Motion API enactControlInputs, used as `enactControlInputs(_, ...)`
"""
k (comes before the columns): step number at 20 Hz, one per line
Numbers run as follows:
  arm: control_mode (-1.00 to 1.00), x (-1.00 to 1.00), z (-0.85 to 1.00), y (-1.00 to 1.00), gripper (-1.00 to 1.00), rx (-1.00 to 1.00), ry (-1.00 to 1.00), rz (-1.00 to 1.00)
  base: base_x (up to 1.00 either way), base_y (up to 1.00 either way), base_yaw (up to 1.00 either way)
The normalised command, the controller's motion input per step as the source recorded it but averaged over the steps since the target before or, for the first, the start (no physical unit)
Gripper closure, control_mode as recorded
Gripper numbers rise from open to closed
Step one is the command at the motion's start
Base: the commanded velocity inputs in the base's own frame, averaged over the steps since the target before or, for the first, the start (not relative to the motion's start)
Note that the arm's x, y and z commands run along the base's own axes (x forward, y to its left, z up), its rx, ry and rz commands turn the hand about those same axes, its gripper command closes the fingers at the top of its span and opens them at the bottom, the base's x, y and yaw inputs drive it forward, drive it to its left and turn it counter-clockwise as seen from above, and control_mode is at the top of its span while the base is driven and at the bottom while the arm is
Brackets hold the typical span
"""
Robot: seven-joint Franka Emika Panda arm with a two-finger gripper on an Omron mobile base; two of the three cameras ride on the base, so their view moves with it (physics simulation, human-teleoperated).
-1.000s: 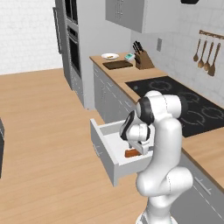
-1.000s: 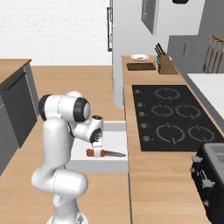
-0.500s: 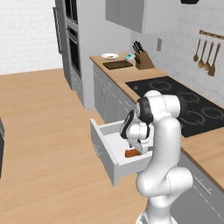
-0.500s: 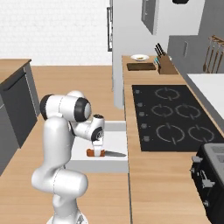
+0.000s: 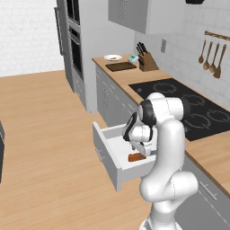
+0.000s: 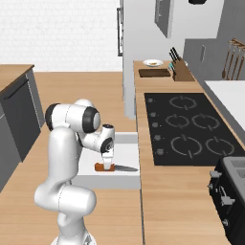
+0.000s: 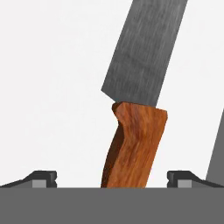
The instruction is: Pick up the knife from the drawer and place it on the cutting board. Then place the meat from the plate to the cutting board.
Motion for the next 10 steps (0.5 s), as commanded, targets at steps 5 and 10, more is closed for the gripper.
enactControlInputs(5,-1.0,-0.15,-0.43,0.01,-1.0,-0.07,0.0,0.0,0.0,0.0,0.0)
enactControlInputs(10,-1.0,-0.07,-0.29,0.05,1.0,-0.05,0.0,0.0,0.0,0.0,0.0)
